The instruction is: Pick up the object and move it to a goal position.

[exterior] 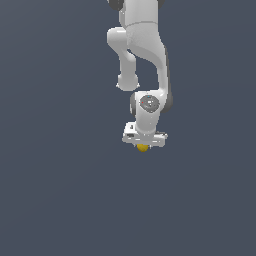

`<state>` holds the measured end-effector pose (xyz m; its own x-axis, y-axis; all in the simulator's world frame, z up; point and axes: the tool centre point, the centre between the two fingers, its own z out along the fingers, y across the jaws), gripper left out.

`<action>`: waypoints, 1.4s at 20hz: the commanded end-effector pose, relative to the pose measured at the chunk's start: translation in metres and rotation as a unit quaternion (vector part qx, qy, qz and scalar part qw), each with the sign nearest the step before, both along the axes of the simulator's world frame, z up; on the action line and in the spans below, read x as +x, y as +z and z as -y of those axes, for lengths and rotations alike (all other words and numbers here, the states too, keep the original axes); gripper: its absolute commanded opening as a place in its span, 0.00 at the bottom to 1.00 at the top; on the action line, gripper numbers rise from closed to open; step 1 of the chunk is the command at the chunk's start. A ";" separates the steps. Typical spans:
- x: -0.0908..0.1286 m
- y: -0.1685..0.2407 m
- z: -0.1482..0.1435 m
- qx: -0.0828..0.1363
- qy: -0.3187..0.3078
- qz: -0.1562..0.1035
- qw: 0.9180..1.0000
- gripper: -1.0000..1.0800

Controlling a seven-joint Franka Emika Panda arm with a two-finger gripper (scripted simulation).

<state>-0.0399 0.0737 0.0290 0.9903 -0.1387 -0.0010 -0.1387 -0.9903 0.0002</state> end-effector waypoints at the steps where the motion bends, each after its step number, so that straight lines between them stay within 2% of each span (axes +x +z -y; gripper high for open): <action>1: 0.000 -0.001 0.000 0.000 0.000 0.001 1.000 0.00; 16: -0.001 0.009 -0.004 0.000 0.000 0.001 1.000 0.00; 22: -0.007 0.037 -0.013 0.000 0.000 0.001 1.000 0.00; 28: -0.016 0.084 -0.029 0.000 0.000 0.001 1.000 0.00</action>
